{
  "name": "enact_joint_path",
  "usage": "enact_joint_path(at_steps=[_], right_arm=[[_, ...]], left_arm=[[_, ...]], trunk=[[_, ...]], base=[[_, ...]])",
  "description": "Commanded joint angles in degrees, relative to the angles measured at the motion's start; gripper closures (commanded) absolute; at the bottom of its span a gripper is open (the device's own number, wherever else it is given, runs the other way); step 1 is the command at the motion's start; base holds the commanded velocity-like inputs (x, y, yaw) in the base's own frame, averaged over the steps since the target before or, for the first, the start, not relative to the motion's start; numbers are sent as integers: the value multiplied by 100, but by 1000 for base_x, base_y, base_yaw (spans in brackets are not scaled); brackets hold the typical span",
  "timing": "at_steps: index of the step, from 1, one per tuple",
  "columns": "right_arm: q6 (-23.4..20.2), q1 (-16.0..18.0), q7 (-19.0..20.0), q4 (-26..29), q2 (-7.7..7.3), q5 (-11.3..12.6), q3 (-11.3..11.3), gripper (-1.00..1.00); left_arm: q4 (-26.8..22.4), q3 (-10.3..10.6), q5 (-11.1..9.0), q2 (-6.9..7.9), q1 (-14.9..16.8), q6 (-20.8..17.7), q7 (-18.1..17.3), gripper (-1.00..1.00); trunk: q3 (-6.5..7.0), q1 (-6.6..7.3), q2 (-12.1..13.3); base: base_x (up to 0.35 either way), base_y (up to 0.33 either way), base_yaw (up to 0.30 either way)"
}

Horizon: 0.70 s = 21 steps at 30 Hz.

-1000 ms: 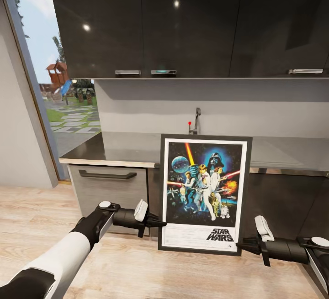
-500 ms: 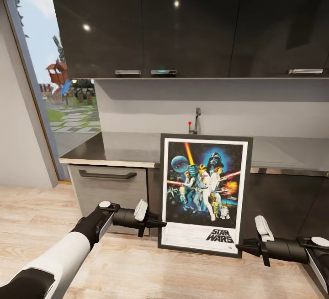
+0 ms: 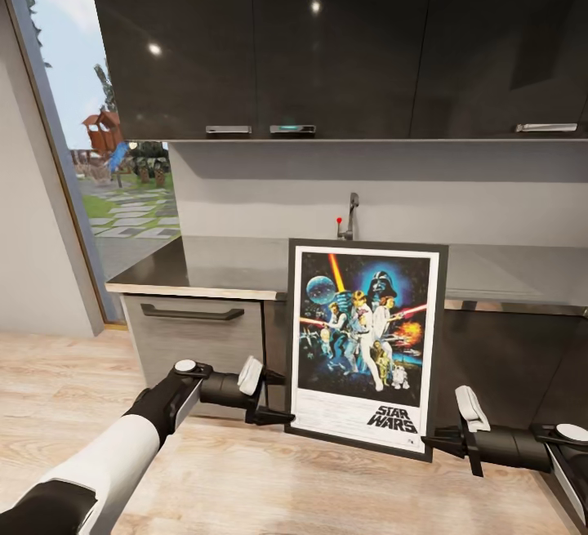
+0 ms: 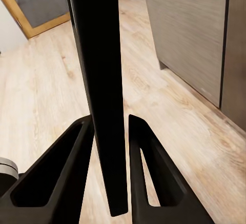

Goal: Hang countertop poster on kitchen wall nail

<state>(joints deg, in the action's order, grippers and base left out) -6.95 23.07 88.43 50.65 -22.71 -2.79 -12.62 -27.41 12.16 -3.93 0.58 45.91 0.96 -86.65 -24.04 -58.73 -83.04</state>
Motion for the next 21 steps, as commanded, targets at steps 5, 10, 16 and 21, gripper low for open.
enact_joint_path(at_steps=[5,10,16,21], right_arm=[[-70,5,34,6,3,-24,-21,100],[-61,5,28,6,8,-24,-28,100],[-30,5,9,6,50,-28,-47,100],[-26,3,-137,6,63,-23,-55,100]], left_arm=[[137,21,-26,245,5,10,6,-100],[838,9,-21,925,5,202,43,-100],[2281,5,-292,1687,-150,1353,72,-100],[2544,10,-1950,1979,-1155,1813,104,-100]], trunk=[[-7,0,-4],[-7,0,-4],[-7,0,-4],[-7,0,-4]], base=[[0,0,0],[0,0,0],[0,0,0],[0,0,0]])
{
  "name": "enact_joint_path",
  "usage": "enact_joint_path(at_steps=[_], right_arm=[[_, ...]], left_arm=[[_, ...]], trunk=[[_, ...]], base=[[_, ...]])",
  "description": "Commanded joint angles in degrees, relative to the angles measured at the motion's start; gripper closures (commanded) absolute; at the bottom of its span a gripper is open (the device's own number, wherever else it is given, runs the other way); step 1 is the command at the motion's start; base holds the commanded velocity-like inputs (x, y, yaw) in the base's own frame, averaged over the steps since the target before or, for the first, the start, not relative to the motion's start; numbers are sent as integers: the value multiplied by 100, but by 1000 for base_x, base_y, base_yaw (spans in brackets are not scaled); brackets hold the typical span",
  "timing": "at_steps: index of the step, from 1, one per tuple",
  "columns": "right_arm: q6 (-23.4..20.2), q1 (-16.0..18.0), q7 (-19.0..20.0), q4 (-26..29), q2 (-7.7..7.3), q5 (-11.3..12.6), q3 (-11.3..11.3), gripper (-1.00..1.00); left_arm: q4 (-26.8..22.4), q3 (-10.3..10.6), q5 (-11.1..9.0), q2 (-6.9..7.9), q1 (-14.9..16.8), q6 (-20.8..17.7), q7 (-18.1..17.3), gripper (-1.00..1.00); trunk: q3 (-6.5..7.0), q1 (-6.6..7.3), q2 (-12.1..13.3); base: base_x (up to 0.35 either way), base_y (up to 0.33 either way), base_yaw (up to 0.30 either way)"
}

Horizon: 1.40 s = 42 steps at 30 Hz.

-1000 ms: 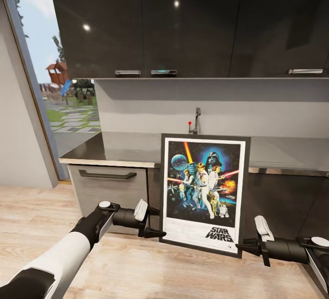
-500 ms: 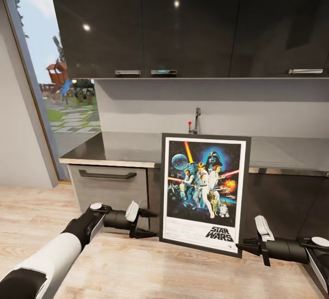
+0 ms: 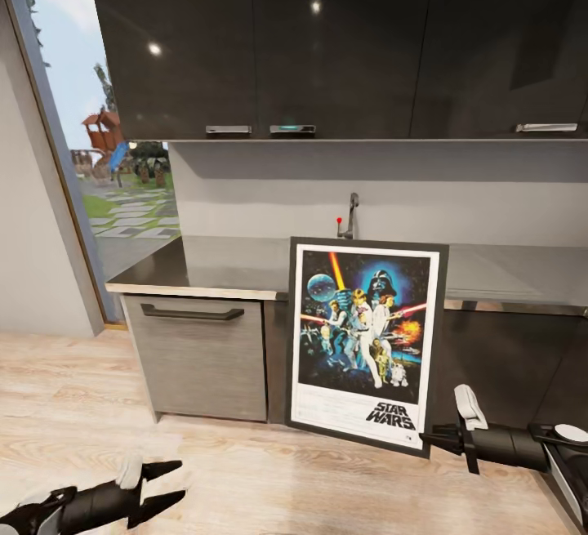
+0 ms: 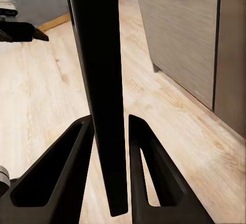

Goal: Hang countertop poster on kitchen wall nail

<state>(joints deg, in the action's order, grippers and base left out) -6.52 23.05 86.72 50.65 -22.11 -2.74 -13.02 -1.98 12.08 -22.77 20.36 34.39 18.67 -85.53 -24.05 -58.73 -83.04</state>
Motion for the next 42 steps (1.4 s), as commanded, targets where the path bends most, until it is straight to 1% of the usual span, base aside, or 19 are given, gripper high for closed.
enact_joint_path(at_steps=[1,2,3,5,7,8,10,13,16,17,18,19,21,26,32,42], right_arm=[[-70,3,26,6,4,-27,-15,100],[-69,2,19,6,4,-25,-16,100],[-69,0,10,8,5,-22,-16,100],[-69,-1,1,12,5,28,-19,100],[-72,-2,-2,13,5,81,-26,100],[-74,-2,-3,14,5,135,-39,100],[-77,-7,-5,15,5,205,-59,100],[-79,-9,-6,19,5,222,-66,100],[-84,-10,-6,22,5,232,-69,100],[-85,-11,-6,23,5,235,-69,100],[-85,-11,-6,23,5,236,-69,100],[-86,-11,-6,19,5,238,-69,100],[-86,-11,-6,18,5,238,-69,100],[-87,-11,-10,15,5,239,-69,100],[-87,-11,-14,15,5,239,-69,100],[-87,-11,-47,15,12,239,-69,100]], left_arm=[[8,19,-221,10,-91,63,11,-100],[14,19,-349,16,-182,88,50,-100],[25,21,-538,24,-364,164,202,-100],[39,22,-774,26,-673,304,777,-100],[42,22,-847,23,-809,344,1042,-100],[45,22,-901,19,-944,371,1221,-100],[52,22,-969,6,-1165,400,1450,-100],[55,18,-1016,-6,-1255,409,1507,-100],[56,10,-1348,-11,-1370,416,1540,-100],[54,8,-1620,-12,-1408,420,1544,-100],[53,8,-1753,-13,-1424,422,1545,-100],[50,9,-2098,-14,-1467,425,1547,-100],[50,13,-2184,-16,-1479,424,1549,-100],[49,21,-2317,-22,-1496,419,1558,-100],[49,22,-2333,-23,-1499,412,1564,-100],[49,23,-2338,-23,-1500,410,1564,-100]], trunk=[[-6,0,-4],[-6,0,-4],[-6,0,-4],[-6,0,-4],[-6,0,-4],[-6,0,-4],[-6,0,-4],[-6,0,-4],[-6,0,-4],[-6,0,-4],[-6,0,-4],[-6,0,-4],[-6,0,-4],[-6,0,-4],[-6,0,-4],[-6,0,-4]], base=[[0,0,0],[0,0,0],[0,0,0],[0,0,0],[0,0,0],[0,0,0],[0,0,0],[0,0,0],[0,0,82],[0,0,182],[0,0,203],[0,0,252],[0,0,261],[0,0,275],[0,90,284],[0,269,285]])
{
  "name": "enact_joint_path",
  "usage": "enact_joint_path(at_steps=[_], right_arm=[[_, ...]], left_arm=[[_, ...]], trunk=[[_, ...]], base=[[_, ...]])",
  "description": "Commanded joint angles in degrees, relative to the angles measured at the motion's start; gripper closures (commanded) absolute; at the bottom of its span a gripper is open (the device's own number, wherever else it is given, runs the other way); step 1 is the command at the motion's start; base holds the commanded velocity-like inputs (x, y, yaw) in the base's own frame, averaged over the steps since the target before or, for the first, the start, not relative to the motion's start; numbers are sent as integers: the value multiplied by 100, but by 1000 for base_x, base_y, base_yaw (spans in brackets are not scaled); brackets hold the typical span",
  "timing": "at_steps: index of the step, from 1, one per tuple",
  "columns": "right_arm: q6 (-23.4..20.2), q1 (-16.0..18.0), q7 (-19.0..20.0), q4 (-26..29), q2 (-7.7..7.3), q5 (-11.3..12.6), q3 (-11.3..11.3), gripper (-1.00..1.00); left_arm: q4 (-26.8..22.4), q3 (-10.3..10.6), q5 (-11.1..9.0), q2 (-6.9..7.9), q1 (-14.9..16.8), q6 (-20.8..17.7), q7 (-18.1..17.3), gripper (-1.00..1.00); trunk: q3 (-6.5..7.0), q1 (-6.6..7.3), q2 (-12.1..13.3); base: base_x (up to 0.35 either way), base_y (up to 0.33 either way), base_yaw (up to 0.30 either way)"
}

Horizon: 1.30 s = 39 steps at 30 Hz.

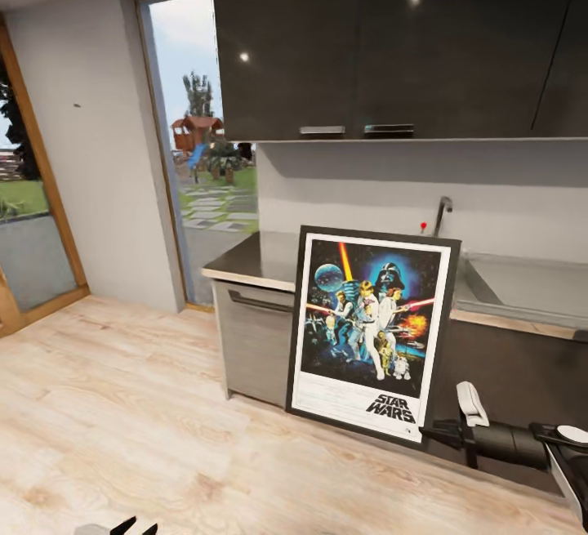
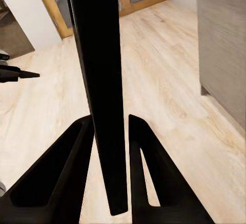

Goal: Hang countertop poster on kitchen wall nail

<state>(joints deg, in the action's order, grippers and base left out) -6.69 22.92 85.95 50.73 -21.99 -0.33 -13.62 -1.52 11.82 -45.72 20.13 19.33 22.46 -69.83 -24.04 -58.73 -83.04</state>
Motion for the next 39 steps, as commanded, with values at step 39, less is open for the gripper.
enact_joint_path(at_steps=[39], right_arm=[[-79,2,20,7,37,-2,-5,100]], left_arm=[[-14,75,-33,-25,7,22,-6,-100]], trunk=[[-221,0,-4]], base=[[29,81,49]])
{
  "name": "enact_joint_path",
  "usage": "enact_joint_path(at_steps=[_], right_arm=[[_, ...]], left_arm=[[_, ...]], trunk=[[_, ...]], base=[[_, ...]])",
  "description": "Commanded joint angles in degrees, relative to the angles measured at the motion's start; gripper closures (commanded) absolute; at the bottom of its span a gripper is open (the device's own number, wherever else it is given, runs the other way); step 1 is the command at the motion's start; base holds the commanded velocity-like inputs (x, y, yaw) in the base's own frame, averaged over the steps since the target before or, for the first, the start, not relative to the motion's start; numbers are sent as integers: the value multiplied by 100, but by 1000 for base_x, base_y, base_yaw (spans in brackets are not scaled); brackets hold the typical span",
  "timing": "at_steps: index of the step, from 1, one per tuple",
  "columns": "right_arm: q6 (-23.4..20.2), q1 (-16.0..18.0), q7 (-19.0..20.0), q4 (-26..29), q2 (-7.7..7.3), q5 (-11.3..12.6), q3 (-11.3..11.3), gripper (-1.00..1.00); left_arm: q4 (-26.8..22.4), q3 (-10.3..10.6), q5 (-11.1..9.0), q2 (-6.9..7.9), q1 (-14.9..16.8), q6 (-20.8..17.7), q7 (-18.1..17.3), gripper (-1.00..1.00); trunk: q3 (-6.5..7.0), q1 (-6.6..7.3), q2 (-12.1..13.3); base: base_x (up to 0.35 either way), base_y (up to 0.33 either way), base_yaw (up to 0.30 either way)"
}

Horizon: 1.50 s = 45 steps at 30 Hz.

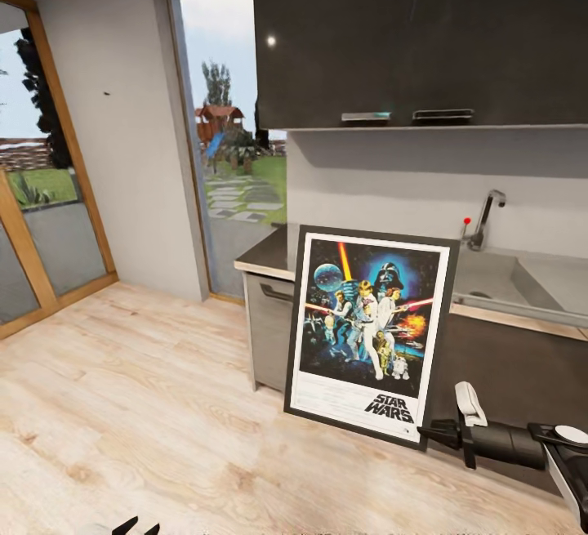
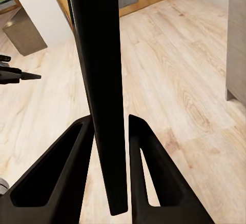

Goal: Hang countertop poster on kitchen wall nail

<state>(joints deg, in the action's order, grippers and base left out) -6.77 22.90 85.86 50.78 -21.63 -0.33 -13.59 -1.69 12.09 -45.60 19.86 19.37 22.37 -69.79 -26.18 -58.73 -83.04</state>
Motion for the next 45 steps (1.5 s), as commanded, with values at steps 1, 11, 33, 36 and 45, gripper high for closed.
enact_joint_path(at_steps=[1,11,33,36,45], right_arm=[[-70,4,29,2,1,-2,-8,100],[-78,4,-7,2,1,-2,-9,100],[-96,4,-8,2,0,-2,-21,100],[-96,4,-8,2,-1,-2,-21,100],[-96,4,-1,2,-5,5,-24,100]], left_arm=[[2,48,-45,1,3,31,-11,-100],[2,48,-45,0,3,23,-16,-100],[-7,56,-45,-8,0,2,-8,-100],[-7,56,-45,-9,3,-1,-8,-100],[-7,60,-45,-8,1,-4,-8,-100]], trunk=[[-16,0,-4],[17,154,277],[207,637,1159],[233,703,1280],[326,901,1641]], base=[[0,0,0],[0,0,0],[0,0,0],[0,0,0],[0,0,0]])
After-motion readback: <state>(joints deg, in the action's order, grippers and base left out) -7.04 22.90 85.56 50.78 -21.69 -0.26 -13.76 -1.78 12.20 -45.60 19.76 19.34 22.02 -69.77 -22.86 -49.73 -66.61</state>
